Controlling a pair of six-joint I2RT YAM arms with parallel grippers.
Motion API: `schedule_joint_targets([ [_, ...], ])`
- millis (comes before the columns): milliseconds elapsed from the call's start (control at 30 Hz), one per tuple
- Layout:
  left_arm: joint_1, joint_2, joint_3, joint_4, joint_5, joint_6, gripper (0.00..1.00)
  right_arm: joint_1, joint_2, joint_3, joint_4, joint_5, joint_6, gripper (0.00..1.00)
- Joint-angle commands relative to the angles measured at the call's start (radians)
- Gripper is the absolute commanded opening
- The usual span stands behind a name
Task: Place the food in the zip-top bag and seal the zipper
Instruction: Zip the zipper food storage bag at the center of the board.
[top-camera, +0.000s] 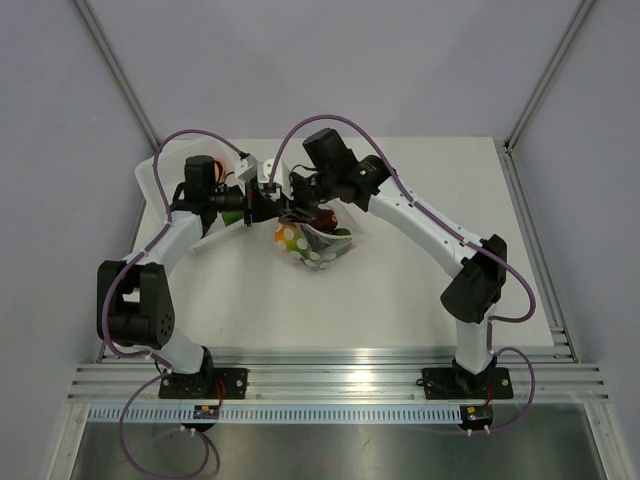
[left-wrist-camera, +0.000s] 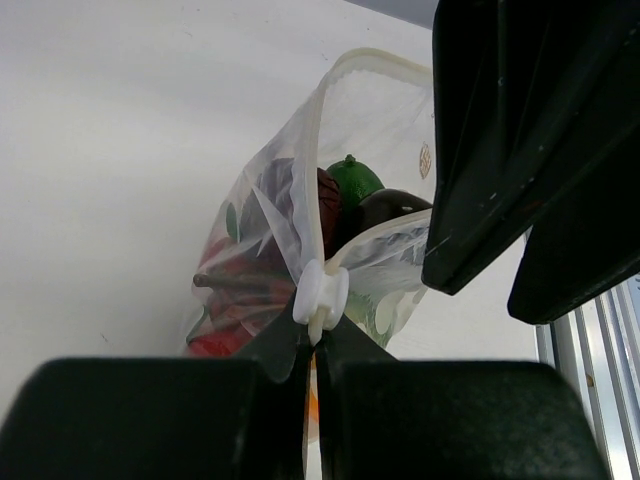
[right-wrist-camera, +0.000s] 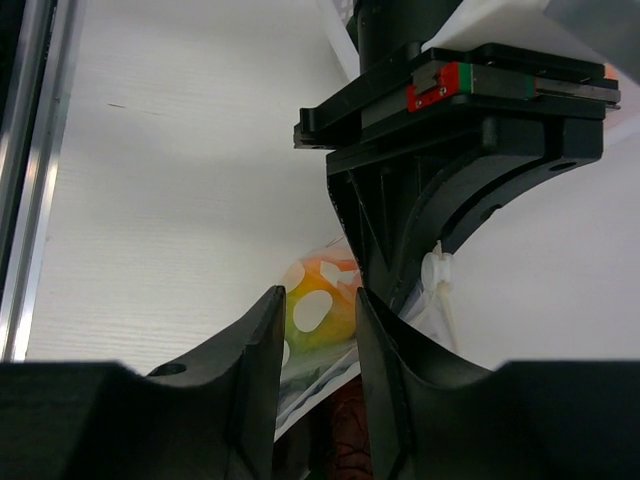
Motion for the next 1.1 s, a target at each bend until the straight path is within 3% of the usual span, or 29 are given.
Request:
schedule_joint_targets([
  [0,-0.002,-0.044,0.005,0.055,0.045,0.012,0.00,-0.001,-0.019,0.020,0.091,0.021,-0.015,0.41],
  [200,-0.002,-0.041,0.005,0.056,0.044,0.020,0.00,-0.003,0.027,0.058,0.112,0.102,-0.018,0.42],
  [500,-0.002,-0.039,0.006,0.051,0.050,0.024,0.00,-0.016,0.069,0.089,0.150,0.095,-0.004,0.44],
  [867,-0.002,-0.033,0.016,0.010,0.042,0.064,0.00,-0.056,0.010,0.067,0.201,-0.025,0.047,0.42],
  [1067,-0.002,-0.019,0.062,-0.099,0.050,0.127,0.00,-0.070,0.023,0.082,0.201,-0.029,0.042,0.44],
])
